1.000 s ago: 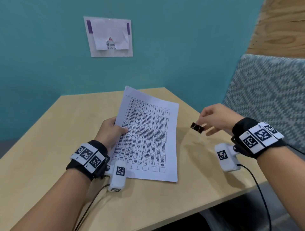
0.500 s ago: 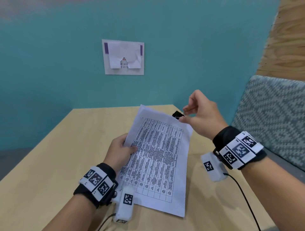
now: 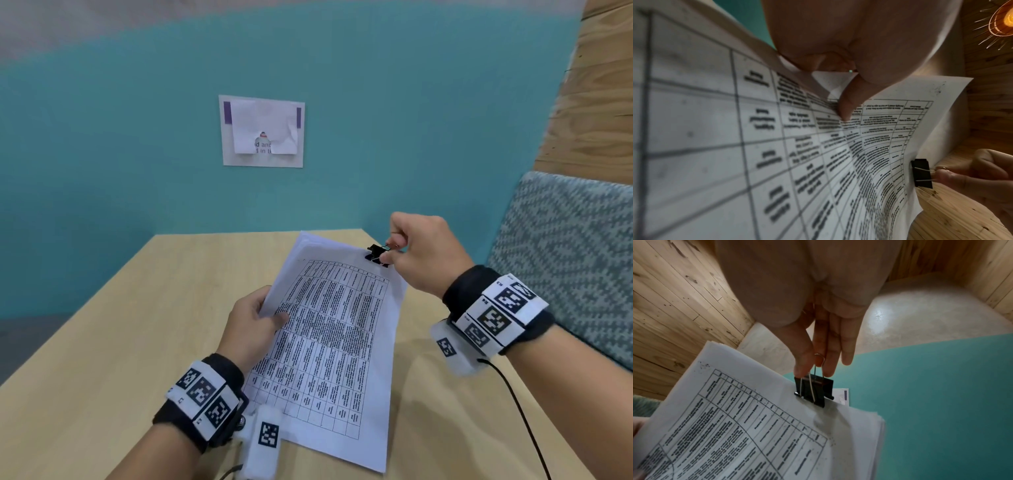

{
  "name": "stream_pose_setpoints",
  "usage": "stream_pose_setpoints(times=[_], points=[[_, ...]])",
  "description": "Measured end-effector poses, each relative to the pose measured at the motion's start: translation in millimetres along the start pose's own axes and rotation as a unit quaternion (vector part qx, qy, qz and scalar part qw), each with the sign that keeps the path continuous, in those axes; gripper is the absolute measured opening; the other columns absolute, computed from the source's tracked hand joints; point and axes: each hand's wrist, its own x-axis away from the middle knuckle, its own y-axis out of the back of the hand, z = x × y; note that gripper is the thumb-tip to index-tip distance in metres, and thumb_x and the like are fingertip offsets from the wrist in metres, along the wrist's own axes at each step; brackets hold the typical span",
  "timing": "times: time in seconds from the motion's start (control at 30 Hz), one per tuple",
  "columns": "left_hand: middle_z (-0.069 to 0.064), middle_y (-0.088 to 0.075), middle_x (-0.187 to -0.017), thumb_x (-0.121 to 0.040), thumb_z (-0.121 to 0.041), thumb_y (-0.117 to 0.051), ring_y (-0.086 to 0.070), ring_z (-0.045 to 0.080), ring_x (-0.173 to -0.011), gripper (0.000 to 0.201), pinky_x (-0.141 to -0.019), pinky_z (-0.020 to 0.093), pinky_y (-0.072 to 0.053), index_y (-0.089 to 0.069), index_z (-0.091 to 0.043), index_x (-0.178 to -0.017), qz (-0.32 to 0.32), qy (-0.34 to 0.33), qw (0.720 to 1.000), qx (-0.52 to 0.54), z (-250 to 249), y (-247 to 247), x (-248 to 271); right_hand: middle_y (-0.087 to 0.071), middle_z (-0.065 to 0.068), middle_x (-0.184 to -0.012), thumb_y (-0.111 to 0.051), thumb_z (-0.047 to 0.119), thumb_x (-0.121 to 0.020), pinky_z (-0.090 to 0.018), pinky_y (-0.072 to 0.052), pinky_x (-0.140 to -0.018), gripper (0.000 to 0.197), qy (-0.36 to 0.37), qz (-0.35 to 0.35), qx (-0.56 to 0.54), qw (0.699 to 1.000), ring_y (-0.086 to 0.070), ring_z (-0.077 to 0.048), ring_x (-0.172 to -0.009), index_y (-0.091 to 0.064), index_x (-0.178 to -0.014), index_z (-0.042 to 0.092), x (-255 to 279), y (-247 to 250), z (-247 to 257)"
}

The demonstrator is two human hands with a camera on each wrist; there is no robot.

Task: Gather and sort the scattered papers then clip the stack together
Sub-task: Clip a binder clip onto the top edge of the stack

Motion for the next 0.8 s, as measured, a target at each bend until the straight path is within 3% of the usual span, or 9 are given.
stream_pose_setpoints(times=[0.07, 0.13, 0.17, 0.23, 0.37, 0.5, 0.6, 0.73, 0.8], points=[[0.011, -0.062, -0.096, -0.091, 0.007, -0.068, -0.053, 0.024, -0.084, 0.036, -0.078, 0.038, -0.045, -0.075, -0.027, -0.097, 0.003, -0.004, 1.000, 0.002, 0.0, -0.7, -0.4, -0.062, -0.016, -0.068, -0.071, -0.009, -0.073, -0.046, -0.055, -0.061, 0.053, -0.019, 0.009, -0.003, 1.000, -0.070, -0.024, -0.071, -0.030, -0.061, 0.023, -4.7, 2.8, -1.0], [0.010, -0.063, -0.097, -0.091, 0.007, -0.068, -0.054, 0.025, -0.085, 0.039, -0.080, 0.039, -0.046, -0.075, -0.031, -0.097, 0.002, -0.004, 1.000, 0.002, 0.5, -0.7, -1.3, -0.056, -0.006, -0.062, -0.069, -0.012, -0.074, -0.039, -0.054, -0.058, 0.054, -0.031, 0.031, -0.020, 0.999, -0.069, 0.001, -0.063, -0.030, -0.059, 0.021, -10.6, 7.6, -2.2], [0.010, -0.063, -0.097, -0.091, 0.006, -0.068, -0.055, 0.025, -0.085, 0.039, -0.080, 0.039, -0.046, -0.075, -0.031, -0.097, 0.002, -0.003, 1.000, 0.002, 1.0, -0.2, -1.7, -0.053, -0.001, -0.061, -0.071, -0.012, -0.074, -0.035, -0.053, -0.056, 0.055, -0.036, 0.045, -0.023, 0.998, -0.069, 0.005, -0.064, -0.030, -0.059, 0.020, -14.6, 10.8, -2.0], [0.013, -0.065, -0.096, -0.090, 0.005, -0.068, -0.055, 0.026, -0.086, 0.037, -0.080, 0.040, -0.047, -0.076, -0.030, -0.097, 0.004, -0.007, 1.000, 0.002, 0.5, 0.9, -1.6, -0.055, 0.002, -0.059, -0.076, -0.011, -0.073, -0.028, -0.053, -0.057, 0.057, -0.042, 0.070, -0.027, 0.996, -0.073, -0.004, -0.073, -0.029, -0.057, 0.018, -23.4, 18.5, -0.8], [0.020, -0.074, -0.111, -0.091, 0.003, -0.070, -0.066, 0.047, -0.103, 0.033, -0.096, 0.058, -0.054, -0.080, -0.026, -0.106, 0.018, -0.007, 1.000, 0.019, -4.0, 2.4, 0.5, -0.053, 0.011, -0.043, -0.082, -0.008, -0.069, -0.037, -0.057, -0.065, 0.063, -0.030, 0.119, -0.064, 0.990, -0.077, -0.010, -0.080, -0.027, -0.056, 0.018, -38.2, 31.8, 5.3], [0.021, -0.074, -0.114, -0.089, 0.003, -0.072, -0.067, 0.039, -0.099, 0.031, -0.095, 0.051, -0.055, -0.079, -0.022, -0.108, 0.039, -0.010, 0.999, 0.030, -8.9, 1.2, 2.1, -0.051, 0.011, -0.042, -0.082, -0.009, -0.069, -0.031, -0.050, -0.068, 0.064, -0.030, 0.156, -0.101, 0.982, -0.078, -0.013, -0.082, -0.025, -0.057, 0.019, -49.0, 35.9, 14.3], [0.010, -0.079, -0.107, -0.092, 0.008, -0.068, -0.070, 0.029, -0.095, 0.034, -0.091, 0.047, -0.057, -0.078, -0.018, -0.111, 0.044, 0.001, 0.998, 0.038, -12.5, 0.0, 4.3, -0.053, 0.010, -0.042, -0.082, -0.009, -0.070, -0.030, -0.049, -0.069, 0.064, -0.038, 0.182, -0.110, 0.976, -0.078, -0.013, -0.082, -0.026, -0.056, 0.019, -53.8, 33.7, 22.4], [0.014, -0.079, -0.109, -0.093, 0.010, -0.066, -0.072, 0.043, -0.098, 0.035, -0.092, 0.058, -0.058, -0.077, -0.016, -0.113, 0.054, 0.015, 0.997, 0.045, -15.8, 0.2, 8.4, -0.055, 0.007, -0.046, -0.081, -0.010, -0.071, -0.030, -0.047, -0.072, 0.064, -0.050, 0.202, -0.137, 0.968, -0.078, -0.015, -0.084, -0.026, -0.057, 0.020, -58.9, 28.9, 32.2], [0.016, -0.079, -0.109, -0.093, 0.011, -0.065, -0.072, 0.047, -0.098, 0.035, -0.091, 0.061, -0.059, -0.077, -0.015, -0.113, 0.058, 0.020, 0.997, 0.041, -17.2, 0.6, 9.5, -0.054, -0.005, -0.055, -0.081, -0.011, -0.071, -0.032, -0.045, -0.073, 0.065, -0.051, 0.205, -0.153, 0.965, -0.078, -0.014, -0.083, -0.025, -0.057, 0.020, -61.9, 27.3, 36.9]])
